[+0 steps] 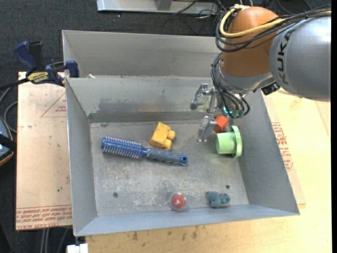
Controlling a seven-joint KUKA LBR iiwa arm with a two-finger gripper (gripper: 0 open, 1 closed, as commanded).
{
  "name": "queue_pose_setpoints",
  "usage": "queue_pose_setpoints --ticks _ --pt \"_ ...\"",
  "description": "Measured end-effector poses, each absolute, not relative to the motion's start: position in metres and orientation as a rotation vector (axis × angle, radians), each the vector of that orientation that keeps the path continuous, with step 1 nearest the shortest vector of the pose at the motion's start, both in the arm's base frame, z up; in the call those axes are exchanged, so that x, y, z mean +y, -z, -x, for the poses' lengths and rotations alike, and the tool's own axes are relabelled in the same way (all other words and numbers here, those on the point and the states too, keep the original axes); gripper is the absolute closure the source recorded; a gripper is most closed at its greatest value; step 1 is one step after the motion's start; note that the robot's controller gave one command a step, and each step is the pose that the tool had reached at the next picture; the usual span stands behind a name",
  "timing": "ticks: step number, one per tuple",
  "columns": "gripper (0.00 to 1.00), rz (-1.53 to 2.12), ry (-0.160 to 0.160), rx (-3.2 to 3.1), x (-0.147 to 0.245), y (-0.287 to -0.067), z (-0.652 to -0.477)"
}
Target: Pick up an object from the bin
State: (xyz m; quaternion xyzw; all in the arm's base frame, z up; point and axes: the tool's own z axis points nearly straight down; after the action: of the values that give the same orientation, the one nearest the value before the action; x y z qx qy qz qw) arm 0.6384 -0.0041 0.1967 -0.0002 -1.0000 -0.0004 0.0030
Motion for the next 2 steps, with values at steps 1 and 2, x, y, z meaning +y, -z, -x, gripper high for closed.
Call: queue_pose_setpoints --ticks 1,2 --pt "0.0 -0.06 0.003 -3.155 0.0496 -0.096 -0.609" --pt "1.0 -0.06 0.002 -3.143 0.0493 -0.0908 -0.6056"
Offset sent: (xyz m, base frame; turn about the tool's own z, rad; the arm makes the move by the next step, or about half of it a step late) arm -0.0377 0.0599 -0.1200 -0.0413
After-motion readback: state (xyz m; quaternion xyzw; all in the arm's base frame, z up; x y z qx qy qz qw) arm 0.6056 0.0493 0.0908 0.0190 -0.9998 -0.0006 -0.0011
